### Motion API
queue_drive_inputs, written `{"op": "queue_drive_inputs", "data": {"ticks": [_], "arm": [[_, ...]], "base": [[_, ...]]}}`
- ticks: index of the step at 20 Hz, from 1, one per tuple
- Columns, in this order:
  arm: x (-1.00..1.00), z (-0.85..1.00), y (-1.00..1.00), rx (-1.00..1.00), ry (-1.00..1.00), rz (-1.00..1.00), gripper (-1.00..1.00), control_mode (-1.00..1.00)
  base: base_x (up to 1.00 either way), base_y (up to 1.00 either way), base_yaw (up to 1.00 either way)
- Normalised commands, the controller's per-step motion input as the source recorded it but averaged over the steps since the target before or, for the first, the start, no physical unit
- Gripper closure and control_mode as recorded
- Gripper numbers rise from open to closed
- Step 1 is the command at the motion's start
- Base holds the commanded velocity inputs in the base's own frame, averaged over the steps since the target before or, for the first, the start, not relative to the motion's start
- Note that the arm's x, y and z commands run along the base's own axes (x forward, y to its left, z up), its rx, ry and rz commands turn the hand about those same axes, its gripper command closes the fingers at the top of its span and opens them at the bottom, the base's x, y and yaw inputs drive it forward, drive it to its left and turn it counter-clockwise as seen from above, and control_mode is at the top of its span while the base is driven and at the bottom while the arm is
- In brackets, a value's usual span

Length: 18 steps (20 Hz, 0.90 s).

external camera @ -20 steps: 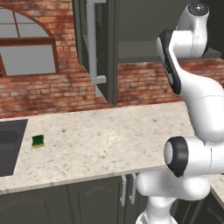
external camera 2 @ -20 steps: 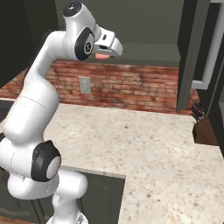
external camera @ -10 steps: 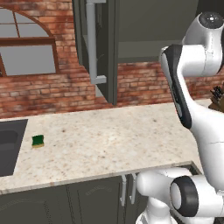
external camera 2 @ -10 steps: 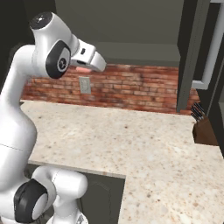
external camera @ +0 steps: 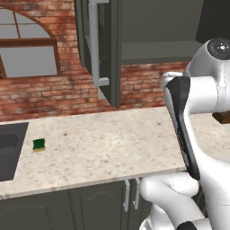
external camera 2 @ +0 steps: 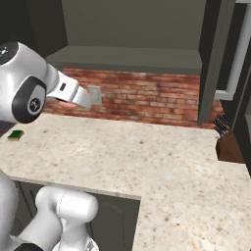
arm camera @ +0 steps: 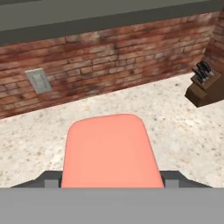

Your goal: Locate and retrieve the sponge and bar soap from the cabinet. Place them next to the sink.

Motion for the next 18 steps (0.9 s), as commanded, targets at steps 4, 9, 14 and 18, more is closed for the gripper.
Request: {"op": "queue_drive_inputs", "data": {"ticks": [4,9,14,18], "arm": [[-0.12,-0.77,0.04,0.01,-0.04,0.00,1.00,-1.00],[0.01,-0.56,0.05,0.00,-0.03,0.04,1.00,-1.00],[-0.03,-0.49,0.22,0.00,0.00,0.20,1.00,-1.00],[-0.14,-0.44,0.39,-0.02,0.00,0.26,1.00,-1.00]], "base": [[0.00,0.00,0.00],[0.00,0.00,0.00],[0.00,0.00,0.00],[0.00,0.00,0.00]]}}
